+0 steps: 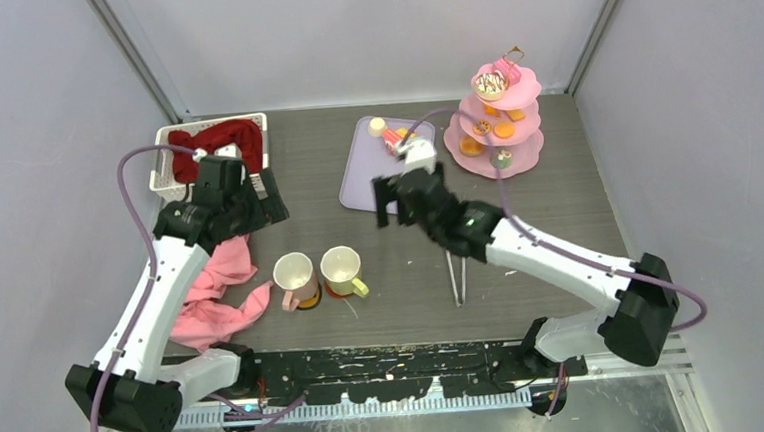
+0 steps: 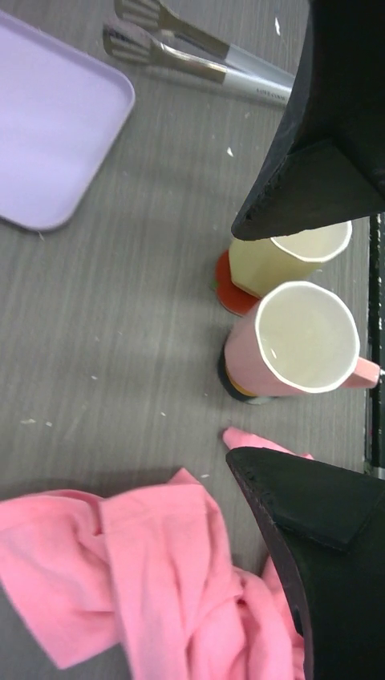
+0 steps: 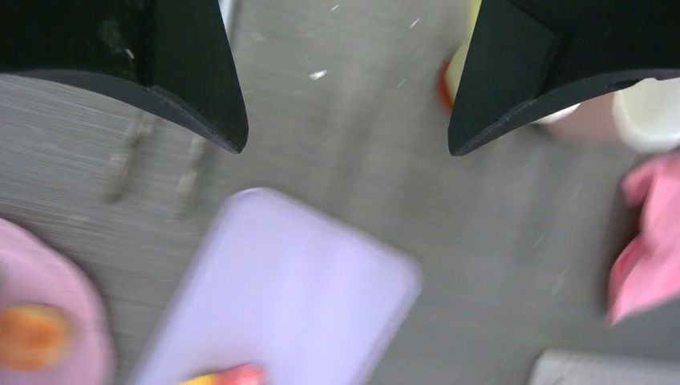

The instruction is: Serve the afternoon tea

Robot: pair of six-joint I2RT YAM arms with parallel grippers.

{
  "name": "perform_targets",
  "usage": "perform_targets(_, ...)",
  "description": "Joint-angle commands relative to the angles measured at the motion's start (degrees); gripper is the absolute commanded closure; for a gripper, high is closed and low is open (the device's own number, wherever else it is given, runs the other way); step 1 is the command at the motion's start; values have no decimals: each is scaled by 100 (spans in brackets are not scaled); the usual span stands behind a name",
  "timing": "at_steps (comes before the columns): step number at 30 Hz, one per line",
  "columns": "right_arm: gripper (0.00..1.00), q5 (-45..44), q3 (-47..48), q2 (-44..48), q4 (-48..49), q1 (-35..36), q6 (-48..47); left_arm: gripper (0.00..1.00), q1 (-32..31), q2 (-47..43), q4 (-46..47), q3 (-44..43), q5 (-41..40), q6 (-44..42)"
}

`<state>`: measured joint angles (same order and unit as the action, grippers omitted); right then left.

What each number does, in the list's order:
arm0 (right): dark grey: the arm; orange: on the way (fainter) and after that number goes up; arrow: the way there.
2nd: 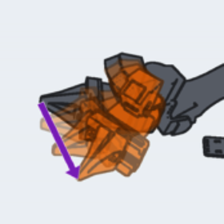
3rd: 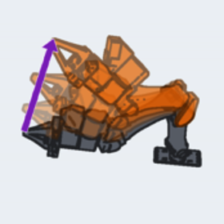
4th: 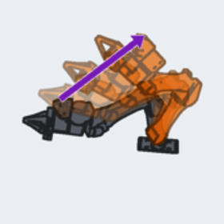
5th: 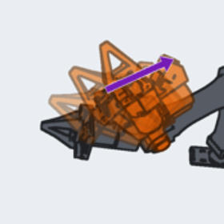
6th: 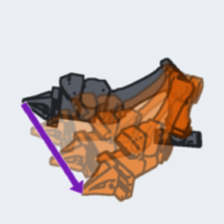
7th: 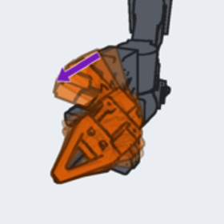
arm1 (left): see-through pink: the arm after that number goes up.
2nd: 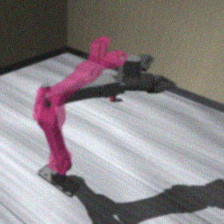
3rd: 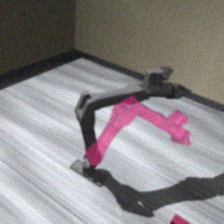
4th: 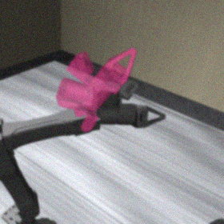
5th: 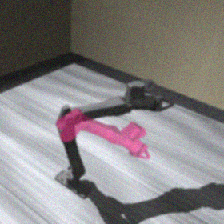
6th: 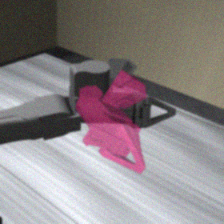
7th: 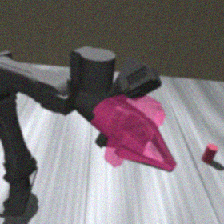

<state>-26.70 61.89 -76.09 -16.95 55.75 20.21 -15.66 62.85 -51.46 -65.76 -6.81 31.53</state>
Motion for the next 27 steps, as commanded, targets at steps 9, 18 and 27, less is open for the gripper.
perform_targets(9,0,-2549,986,705,-1976,-1479,1047,1,34,384,-245,-1327,-374,-271)
perform_targets(18,0,-3738,745,902,-3040,-1528,1780,0,30,-841,822,-83,409,-408)
perform_targets(27,0,-3984,666,885,-2959,-1538,1804,0,28,-937,647,-19,296,-428)
